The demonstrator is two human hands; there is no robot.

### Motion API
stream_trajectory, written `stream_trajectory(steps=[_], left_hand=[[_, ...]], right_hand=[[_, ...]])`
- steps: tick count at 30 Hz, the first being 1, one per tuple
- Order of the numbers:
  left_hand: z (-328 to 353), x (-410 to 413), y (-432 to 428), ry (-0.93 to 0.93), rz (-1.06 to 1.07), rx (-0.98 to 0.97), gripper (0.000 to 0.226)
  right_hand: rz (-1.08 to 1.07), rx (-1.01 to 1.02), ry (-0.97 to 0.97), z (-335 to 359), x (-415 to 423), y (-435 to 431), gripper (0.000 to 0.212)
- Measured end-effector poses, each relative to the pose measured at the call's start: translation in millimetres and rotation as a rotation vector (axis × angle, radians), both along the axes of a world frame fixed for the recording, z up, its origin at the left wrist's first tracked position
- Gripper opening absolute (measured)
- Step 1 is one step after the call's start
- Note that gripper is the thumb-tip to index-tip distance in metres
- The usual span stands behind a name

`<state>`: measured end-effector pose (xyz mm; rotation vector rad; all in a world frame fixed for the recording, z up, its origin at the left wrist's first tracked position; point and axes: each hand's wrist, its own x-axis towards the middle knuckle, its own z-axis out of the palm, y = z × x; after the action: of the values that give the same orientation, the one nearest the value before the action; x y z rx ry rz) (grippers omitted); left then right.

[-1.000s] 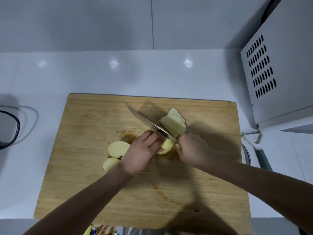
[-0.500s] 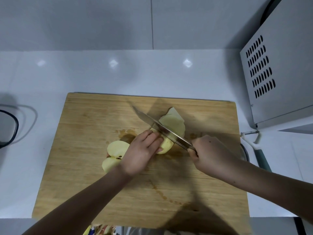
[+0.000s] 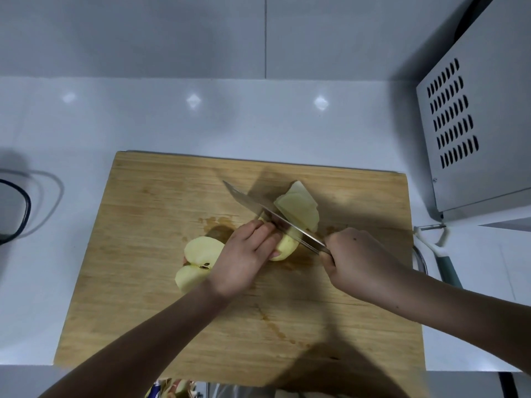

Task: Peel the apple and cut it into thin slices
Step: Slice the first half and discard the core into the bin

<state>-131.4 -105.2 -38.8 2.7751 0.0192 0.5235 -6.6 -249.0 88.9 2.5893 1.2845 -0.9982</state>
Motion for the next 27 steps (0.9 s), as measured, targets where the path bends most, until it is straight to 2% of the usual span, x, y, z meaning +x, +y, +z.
stream_trajectory(steps=[7, 15, 19, 22, 27], left_hand=[[1, 0, 1, 0.004, -0.023, -0.038, 0.032], [-2, -3, 0, 0.014, -0.002, -0.04, 0.033], [0, -1, 1, 0.012, -0.009, -0.035, 0.034], [-2, -2, 1, 0.022, -0.007, -0.042, 0.035], [-3, -2, 2, 0.006, -0.013, -0.026, 0.034]], right_hand=[[-0.058, 0.07, 0.021, -47, -2, 17, 0.02], [-0.098, 0.164, 0.05, -22, 2, -3, 0.023], [-0.01, 0.114, 0.023, -3, -1, -10, 0.027], [-0.001, 0.08, 0.002, -3, -1, -7, 0.036], [-0.005, 0.055, 0.039, -14, 1, 3, 0.036]])
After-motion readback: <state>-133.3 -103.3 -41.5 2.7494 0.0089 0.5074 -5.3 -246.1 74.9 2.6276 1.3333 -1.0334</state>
